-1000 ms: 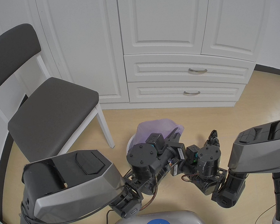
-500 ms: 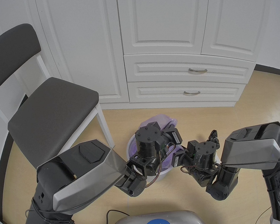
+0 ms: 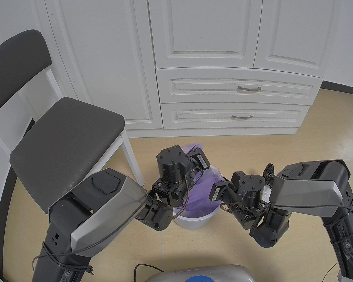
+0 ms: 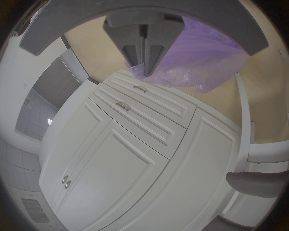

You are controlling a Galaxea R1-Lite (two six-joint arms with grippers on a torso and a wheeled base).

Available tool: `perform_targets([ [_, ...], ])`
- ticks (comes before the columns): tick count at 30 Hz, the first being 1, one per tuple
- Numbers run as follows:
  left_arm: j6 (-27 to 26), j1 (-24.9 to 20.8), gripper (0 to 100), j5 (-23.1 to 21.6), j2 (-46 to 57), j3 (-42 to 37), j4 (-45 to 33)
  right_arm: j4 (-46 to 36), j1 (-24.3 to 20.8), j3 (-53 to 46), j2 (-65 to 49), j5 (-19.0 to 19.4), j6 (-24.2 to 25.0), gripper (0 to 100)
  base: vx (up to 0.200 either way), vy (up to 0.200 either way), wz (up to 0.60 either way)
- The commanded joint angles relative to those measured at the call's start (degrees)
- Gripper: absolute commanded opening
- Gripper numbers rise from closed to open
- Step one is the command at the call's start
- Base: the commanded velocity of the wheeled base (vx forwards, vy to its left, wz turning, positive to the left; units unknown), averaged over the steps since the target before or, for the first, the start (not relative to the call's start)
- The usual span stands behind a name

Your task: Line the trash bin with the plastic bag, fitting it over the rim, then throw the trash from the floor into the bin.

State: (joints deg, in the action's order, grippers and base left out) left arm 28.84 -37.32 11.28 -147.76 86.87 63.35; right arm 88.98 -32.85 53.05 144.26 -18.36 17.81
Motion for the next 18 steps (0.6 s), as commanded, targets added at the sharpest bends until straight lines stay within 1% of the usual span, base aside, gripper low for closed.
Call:
perform_targets([
  [1,0.4,2.5,0,0.7,0.1,-0.3,-0.6,1.0,0.4,5.6,2.3,0.0,2.0,0,0.000,0.000,0.00],
  [4,0.7,3.7,0,1.1,2.0,-5.2,-0.2,-2.1,-0.2,11.0,3.1,0.0,5.5,0,0.000,0.000,0.00],
  [5,0.8,3.7,0,1.0,2.3,-5.7,-0.2,-2.5,-0.3,11.5,3.2,0.0,6.0,0,0.000,0.000,0.00],
  [6,2.1,3.7,0,1.1,3.6,-7.9,-0.2,-4.8,-1.2,14.4,3.5,0.0,9.2,0,0.000,0.000,0.00],
  [7,2.8,3.7,0,1.1,3.9,-8.4,-0.2,-5.6,-1.4,15.3,3.7,0.1,10.1,0,0.000,0.000,0.00],
  [8,3.8,3.7,0,1.1,4.4,-9.0,-0.2,-7.5,-1.7,17.4,4.2,0.2,12.4,0,0.000,0.000,0.00],
  [11,4.1,3.5,0,1.1,5.6,-9.4,-0.5,-11.9,-1.7,21.4,6.3,0.1,16.3,0,0.000,0.000,0.00],
  [14,4.1,2.9,0,1.2,6.5,-9.7,-0.5,-14.0,-1.2,22.7,8.1,0.1,18.2,0,0.000,0.000,0.00],
  [18,4.6,1.2,0,1.2,7.4,-10.3,-0.4,-14.1,0.1,23.3,9.2,0.3,18.4,0,0.000,0.000,0.00],
])
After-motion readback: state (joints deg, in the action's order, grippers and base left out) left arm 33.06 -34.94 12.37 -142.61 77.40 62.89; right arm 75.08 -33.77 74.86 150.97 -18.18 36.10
